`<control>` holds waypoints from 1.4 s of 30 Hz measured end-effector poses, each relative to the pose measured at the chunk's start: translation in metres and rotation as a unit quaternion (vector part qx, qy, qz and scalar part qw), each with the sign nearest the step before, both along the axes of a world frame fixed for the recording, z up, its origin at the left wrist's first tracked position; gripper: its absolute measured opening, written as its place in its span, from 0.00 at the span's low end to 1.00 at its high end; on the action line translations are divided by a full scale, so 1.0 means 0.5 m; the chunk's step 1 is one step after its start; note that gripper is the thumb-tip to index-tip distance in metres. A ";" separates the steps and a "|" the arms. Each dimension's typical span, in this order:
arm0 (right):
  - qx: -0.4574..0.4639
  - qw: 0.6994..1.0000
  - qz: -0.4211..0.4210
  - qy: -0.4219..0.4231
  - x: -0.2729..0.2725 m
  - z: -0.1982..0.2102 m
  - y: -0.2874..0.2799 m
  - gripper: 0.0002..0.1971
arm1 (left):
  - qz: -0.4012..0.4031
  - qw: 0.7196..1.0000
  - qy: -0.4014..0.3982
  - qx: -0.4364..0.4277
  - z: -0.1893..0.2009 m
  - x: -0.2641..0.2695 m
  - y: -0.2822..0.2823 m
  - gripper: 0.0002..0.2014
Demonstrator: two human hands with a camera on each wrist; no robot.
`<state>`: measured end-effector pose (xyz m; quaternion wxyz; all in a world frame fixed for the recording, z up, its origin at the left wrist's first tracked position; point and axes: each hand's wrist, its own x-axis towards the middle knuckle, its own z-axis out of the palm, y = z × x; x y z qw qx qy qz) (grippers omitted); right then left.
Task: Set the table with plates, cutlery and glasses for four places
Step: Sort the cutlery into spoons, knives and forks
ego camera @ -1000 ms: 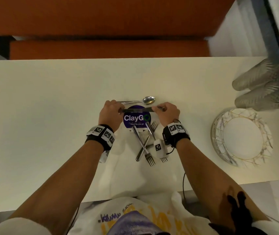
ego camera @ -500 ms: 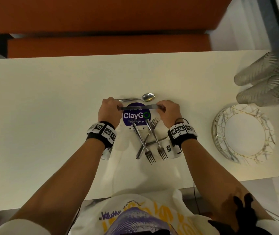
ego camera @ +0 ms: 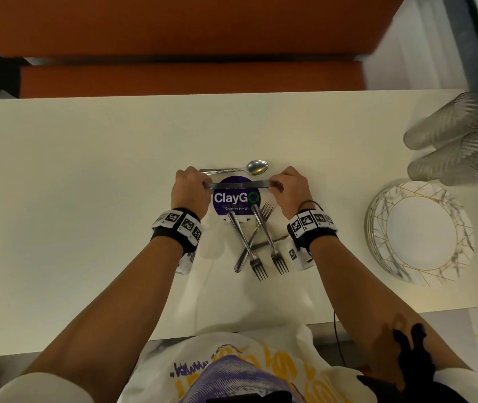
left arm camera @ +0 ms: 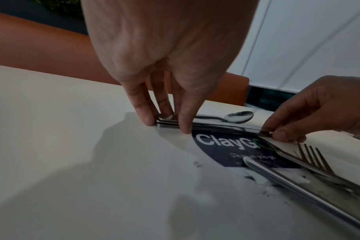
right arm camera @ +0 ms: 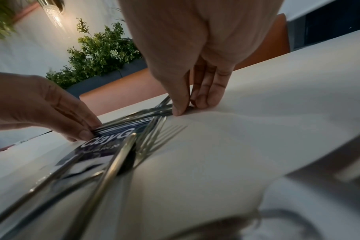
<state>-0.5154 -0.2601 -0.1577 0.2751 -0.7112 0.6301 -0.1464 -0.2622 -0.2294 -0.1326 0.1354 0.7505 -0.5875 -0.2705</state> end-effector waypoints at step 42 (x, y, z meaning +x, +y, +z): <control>0.017 0.991 -0.131 -0.021 0.013 0.030 0.293 0.09 | -0.341 0.940 -0.007 0.010 -0.004 -0.048 0.179 0.03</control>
